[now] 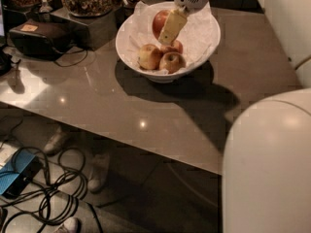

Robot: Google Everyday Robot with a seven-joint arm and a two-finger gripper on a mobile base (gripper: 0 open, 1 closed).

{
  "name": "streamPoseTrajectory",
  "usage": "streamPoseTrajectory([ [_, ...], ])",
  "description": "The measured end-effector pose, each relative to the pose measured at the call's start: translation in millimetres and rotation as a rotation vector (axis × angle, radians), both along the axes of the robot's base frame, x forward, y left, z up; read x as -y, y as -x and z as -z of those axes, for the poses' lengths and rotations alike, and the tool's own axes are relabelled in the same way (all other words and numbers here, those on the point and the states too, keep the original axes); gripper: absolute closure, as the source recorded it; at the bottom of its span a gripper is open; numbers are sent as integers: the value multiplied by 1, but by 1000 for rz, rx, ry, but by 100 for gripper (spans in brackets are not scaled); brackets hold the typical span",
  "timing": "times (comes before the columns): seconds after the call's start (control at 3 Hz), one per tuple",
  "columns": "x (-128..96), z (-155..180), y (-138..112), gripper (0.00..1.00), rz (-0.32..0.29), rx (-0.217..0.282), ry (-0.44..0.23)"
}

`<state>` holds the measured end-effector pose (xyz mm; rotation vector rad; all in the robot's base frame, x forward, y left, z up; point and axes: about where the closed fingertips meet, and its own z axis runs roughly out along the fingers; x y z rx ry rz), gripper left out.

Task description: Pick apple from white bowl

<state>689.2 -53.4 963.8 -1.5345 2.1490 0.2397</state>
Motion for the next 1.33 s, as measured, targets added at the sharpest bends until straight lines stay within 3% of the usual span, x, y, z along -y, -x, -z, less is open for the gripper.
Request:
streamPoseTrajectory([
  [0.33, -3, -32, 32, 100, -43, 72, -26],
  [1.0, -23, -62, 106, 100, -273, 134, 8],
  [1.33, -24, -63, 108, 100, -285, 141, 11],
])
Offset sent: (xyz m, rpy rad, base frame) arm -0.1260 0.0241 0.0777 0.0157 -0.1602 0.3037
